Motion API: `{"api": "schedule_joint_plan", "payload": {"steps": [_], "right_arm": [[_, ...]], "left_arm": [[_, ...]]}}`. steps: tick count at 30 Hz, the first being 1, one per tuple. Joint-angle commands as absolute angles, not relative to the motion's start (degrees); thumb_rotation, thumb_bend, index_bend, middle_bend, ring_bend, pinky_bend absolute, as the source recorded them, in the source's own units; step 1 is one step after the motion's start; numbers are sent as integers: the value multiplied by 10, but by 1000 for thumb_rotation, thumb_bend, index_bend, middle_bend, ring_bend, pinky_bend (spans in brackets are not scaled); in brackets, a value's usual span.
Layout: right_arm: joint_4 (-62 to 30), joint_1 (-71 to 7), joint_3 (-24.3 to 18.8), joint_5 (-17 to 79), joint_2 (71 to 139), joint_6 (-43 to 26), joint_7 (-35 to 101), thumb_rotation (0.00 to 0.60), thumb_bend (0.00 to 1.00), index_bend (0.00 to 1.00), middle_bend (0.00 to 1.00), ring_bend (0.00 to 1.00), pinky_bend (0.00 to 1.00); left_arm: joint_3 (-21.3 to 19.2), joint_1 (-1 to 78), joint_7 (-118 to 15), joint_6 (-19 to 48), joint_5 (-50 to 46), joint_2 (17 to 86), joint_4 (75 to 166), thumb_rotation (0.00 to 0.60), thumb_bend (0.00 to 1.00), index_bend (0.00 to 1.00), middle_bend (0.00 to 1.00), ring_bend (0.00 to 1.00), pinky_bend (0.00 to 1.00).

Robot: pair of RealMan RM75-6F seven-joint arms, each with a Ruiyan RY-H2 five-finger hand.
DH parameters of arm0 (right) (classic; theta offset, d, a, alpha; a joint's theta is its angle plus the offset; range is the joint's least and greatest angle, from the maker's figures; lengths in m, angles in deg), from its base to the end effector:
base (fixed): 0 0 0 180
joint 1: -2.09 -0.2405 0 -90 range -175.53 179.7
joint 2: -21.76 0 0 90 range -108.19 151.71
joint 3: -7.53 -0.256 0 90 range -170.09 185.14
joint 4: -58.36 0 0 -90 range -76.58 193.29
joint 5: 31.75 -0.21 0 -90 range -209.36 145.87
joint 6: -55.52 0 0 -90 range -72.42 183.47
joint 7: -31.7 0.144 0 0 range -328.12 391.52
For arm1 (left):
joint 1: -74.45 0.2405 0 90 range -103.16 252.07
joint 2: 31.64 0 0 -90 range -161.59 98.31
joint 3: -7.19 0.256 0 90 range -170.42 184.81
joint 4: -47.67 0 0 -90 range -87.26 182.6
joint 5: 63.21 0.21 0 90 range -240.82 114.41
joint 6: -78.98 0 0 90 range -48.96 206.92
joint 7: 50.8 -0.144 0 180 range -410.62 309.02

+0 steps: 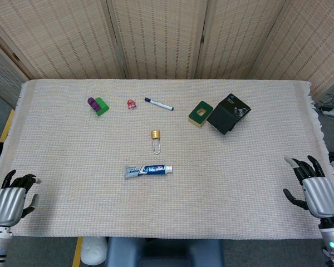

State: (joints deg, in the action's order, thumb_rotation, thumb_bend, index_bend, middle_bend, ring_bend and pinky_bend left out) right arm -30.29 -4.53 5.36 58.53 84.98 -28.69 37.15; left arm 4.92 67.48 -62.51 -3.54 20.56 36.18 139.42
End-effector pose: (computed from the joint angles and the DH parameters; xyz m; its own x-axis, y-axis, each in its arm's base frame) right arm -0.3116 -0.1888 0.1625 0.3897 -0.0184 0.9207 -0.9166 -0.1043 0.3859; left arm -0.3085 0.1897 0.1336 0.5265 0.0464 0.8489 0.8501 -0.0166 -0.5263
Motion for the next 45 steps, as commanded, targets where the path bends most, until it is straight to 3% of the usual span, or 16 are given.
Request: {"api": "schedule_joint_plan", "payload": {"steps": [1,19,29,37,45], "right_arm": [[-302,-52,54,589,850,-278,372,600,352,95,193,187,53],[-308,-53,54,588,844,-280,376,600,352,95,193,185,52],[-314,-57,57,594,845,-276,370,600,352,95,192,187,53],[-318,-54,59,592,843,-277,367,600,351,95,192,186,53],[-319,-53,59,589,843,-276,366,600,352,95,193,187,53]], "left_arm": [[44,679,-627,-46,200,368,1393,600,497,379,309,344,131],[39,662,-625,-39,221,367,1399,600,497,380,309,338,143],[17,553,-557,70,274,373,1409,600,491,352,309,319,159],[-15,458,-554,178,243,432,1373,600,373,328,309,296,163],[-22,391,-584,245,215,512,1317,600,347,286,272,273,156]]}}
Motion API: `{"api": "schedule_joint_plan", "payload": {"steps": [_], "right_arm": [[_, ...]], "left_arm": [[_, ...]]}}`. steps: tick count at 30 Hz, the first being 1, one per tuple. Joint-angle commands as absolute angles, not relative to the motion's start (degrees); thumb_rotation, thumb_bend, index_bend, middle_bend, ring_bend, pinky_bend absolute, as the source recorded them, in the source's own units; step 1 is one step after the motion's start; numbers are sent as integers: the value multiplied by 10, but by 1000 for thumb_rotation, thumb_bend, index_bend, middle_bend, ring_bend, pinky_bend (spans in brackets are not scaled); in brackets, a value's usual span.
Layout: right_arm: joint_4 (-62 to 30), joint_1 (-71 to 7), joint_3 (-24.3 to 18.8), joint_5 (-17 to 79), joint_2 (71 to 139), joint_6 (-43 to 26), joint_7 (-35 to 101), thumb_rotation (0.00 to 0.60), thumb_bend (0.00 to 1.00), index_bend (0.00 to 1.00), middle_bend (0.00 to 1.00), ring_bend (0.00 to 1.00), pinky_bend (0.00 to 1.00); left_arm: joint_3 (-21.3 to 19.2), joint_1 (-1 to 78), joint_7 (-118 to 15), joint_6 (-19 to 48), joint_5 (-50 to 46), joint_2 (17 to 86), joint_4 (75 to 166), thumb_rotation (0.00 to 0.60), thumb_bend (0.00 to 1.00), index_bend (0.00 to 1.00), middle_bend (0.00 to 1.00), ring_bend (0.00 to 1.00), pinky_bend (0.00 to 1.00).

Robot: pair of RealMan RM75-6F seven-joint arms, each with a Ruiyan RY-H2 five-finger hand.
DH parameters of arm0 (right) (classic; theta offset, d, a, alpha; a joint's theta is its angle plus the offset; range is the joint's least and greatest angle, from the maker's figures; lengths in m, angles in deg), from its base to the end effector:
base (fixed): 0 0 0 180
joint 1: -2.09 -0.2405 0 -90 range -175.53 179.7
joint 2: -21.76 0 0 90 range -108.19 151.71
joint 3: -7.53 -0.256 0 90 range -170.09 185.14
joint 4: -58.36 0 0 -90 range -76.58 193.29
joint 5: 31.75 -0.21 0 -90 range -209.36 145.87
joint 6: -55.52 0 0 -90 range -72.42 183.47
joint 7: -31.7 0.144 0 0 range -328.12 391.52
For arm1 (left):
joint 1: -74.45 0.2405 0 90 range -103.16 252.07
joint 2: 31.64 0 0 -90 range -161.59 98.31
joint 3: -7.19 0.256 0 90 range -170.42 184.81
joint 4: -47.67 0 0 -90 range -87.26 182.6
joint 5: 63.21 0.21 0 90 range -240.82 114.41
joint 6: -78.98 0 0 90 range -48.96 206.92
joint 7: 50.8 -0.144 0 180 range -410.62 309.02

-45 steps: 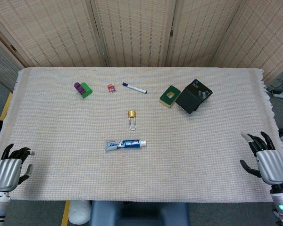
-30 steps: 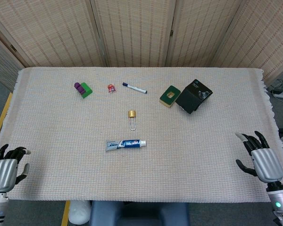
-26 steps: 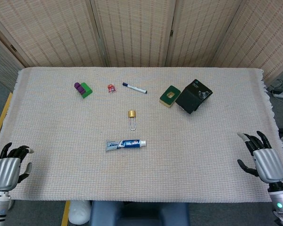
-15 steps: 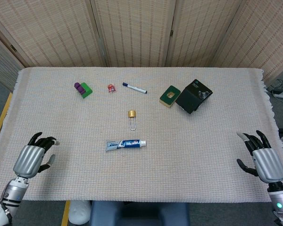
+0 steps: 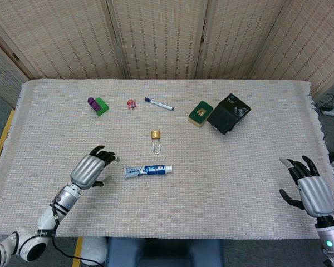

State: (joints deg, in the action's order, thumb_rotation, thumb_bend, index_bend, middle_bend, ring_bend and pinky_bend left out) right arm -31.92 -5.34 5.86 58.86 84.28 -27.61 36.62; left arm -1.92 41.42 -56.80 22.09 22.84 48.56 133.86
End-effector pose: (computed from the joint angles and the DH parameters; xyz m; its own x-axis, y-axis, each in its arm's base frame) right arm -0.3056 -0.1906 0.1596 0.3870 -0.0415 0.9211 -0.9169 -0.1226 0.3797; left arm -0.1824 0.3146 0.0278 0.4540 0.1955 0.8693 0.8144 -0.4869 -0.3158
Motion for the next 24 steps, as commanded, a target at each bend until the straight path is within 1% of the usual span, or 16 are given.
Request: {"api": "schedule_joint_plan", "payload": {"steps": [1,4,7,12,19,24], "right_arm": [[-319,-54,59,589,842,-275,367,600,352,95,193,187,53],[-317,-53,59,587,842,-275,370,600,352,95,193,187,53],[-315,-52,59,584,842,-275,373,600,352,95,193,187,54],[-310,-50,60,585,843,-277,379,600,351,95,192,187,53],[-305,-46,60,581,846,-280,383,600,351,95,192,187,54],[-303,-45,58,579,849,-284,384,600,351,95,193,186,54]], "left_arm": [[-23,383,-590,252,209,524,1309,600,340,276,261,265,153],[-23,368,-601,262,201,548,1294,600,330,235,233,237,148],[-19,357,-620,261,203,570,1273,600,328,219,231,233,146],[-15,343,-644,261,197,616,1218,600,323,218,230,231,145],[-10,329,-652,284,171,643,1175,600,323,219,228,233,145],[-12,321,-654,285,159,667,1131,600,323,232,228,237,156]]}}
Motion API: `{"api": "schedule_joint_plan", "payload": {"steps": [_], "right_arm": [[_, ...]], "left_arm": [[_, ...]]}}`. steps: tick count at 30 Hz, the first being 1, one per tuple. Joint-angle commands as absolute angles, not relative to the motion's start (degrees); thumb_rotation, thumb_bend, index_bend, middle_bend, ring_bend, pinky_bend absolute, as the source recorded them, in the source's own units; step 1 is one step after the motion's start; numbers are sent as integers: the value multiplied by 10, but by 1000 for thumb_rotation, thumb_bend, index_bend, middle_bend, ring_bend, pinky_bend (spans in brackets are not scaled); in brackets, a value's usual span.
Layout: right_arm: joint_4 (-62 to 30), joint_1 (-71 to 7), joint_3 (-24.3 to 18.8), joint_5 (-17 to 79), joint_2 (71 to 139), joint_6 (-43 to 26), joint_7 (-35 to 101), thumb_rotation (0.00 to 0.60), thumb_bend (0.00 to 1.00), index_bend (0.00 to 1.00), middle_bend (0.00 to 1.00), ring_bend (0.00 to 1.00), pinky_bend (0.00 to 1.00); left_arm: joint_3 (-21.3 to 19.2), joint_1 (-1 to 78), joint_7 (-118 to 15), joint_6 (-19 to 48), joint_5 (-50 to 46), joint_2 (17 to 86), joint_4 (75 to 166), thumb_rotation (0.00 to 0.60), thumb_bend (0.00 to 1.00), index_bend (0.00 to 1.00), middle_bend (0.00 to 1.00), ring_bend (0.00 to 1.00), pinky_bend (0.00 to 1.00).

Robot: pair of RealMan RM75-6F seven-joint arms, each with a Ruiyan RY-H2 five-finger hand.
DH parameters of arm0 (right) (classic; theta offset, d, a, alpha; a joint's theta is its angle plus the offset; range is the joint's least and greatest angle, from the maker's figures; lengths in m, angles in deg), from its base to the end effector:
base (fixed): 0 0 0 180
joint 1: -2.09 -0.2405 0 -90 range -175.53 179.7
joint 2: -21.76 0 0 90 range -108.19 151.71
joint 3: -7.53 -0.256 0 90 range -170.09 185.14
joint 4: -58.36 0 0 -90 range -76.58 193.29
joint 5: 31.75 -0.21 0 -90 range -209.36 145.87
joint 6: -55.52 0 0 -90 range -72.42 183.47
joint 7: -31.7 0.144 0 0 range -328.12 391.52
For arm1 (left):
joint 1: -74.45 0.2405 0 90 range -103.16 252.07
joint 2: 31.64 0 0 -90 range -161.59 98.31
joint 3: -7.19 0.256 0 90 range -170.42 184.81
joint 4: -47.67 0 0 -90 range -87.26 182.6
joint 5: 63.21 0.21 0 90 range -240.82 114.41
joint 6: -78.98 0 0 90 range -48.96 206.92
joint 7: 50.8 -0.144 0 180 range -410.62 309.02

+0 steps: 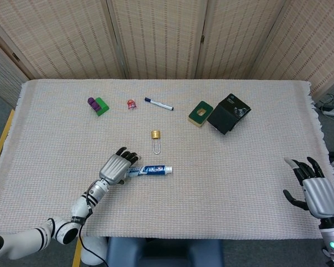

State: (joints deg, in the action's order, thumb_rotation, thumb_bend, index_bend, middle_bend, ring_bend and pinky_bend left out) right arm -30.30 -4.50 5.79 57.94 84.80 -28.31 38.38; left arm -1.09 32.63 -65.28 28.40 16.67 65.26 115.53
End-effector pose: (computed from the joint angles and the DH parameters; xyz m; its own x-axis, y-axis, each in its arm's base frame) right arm -0.3143 -0.1873 0.1624 0.3728 -0.0335 0.9273 -0.9251 -0.0917 0.3686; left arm -0.1658 0.3463 -0.0575 0.6049 0.1970 0.7715 0.7287 -0.5276 -0.4366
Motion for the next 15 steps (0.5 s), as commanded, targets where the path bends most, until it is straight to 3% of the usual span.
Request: {"api": "schedule_joint_plan", "payload": {"steps": [1,7,15], "right_arm": [[-303,-45,58,580,849,-283,383,600,351,95,193,186,54],[-302,-44,58,580,849,-285,384,600,352,95,192,186,54],[-300,-42,58,582,850,-286,386,600,351,95,193,187,54]], "left_arm": [[-16,319,-652,285,153,673,1118,600,323,237,228,241,159],[-27,316,-627,289,131,682,1086,600,326,273,237,265,169],[-1,323,-626,262,165,650,1159,600,334,296,239,266,172]]}}
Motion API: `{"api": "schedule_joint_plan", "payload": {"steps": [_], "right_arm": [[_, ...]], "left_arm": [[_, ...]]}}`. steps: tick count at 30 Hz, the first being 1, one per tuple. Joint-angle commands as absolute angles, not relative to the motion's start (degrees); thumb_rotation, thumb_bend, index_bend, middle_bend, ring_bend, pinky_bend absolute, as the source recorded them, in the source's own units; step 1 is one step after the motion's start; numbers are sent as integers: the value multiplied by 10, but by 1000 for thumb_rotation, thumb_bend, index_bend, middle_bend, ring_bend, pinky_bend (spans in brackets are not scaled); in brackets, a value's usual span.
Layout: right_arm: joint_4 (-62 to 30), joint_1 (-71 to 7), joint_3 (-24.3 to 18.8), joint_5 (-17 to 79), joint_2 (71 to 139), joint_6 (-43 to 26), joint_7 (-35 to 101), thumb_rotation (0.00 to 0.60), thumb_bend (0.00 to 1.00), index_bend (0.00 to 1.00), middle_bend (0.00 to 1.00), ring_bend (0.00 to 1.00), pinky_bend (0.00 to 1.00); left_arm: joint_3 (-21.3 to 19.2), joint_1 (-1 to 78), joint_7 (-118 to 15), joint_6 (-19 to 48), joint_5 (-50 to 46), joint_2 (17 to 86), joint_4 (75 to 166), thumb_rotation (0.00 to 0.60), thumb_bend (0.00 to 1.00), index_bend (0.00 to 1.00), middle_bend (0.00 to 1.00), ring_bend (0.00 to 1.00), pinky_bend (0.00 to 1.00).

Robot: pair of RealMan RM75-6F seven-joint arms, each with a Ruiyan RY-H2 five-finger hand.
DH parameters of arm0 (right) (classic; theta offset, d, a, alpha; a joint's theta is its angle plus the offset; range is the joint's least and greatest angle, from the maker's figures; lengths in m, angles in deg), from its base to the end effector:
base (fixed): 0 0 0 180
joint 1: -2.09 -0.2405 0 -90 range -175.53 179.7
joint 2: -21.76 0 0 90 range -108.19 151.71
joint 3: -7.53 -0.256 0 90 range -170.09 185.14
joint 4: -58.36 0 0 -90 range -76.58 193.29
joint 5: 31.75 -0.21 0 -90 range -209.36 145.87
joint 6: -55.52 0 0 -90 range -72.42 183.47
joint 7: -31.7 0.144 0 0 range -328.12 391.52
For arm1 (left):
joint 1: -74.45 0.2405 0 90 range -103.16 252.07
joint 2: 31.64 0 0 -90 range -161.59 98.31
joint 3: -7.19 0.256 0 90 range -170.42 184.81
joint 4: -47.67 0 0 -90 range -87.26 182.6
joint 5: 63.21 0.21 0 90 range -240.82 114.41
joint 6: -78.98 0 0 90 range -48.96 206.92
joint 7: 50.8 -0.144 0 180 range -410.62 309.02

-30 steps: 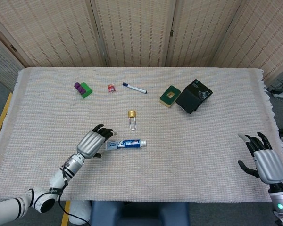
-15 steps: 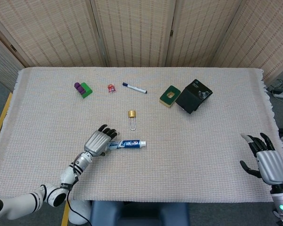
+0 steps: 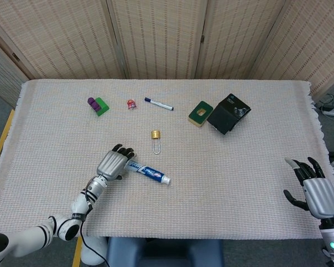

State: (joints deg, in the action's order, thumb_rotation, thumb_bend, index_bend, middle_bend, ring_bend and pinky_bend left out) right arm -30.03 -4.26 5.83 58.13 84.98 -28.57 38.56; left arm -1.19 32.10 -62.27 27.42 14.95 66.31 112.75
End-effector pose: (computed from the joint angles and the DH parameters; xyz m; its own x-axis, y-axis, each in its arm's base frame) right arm -0.3151 -0.1858 0.1621 0.3712 -0.0317 0.9280 -0.9257 -0.0913 0.3672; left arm -0.1710 0.3553 -0.0559 0.5652 0.2062 0.7988 0.7685 -0.4837 -0.4189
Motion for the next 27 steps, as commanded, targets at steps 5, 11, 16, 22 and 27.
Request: {"api": "schedule_joint_plan", "payload": {"steps": [5,11,16,22,27], "right_arm": [[-299,-42,59,583,850,-287,388,600,352,95,193,187,54],[-293,-41,60,583,853,-286,394,600,351,95,193,187,54],[-289,-41,60,583,854,-285,397,600,351,95,193,187,54],[-285,-40,60,581,854,-285,402,600,351,95,193,187,54],[-283,-41,60,581,855,-283,403,600,351,95,193,186,54]], "left_arm": [[2,310,-644,266,172,657,1185,600,373,314,245,268,178],[-7,292,-686,281,150,691,1165,600,403,338,262,282,187],[-15,284,-712,286,128,713,1149,600,403,339,263,286,194],[-14,278,-734,285,118,727,1137,600,403,363,289,312,195],[-13,276,-722,277,124,734,1127,600,403,428,356,369,214]]}}
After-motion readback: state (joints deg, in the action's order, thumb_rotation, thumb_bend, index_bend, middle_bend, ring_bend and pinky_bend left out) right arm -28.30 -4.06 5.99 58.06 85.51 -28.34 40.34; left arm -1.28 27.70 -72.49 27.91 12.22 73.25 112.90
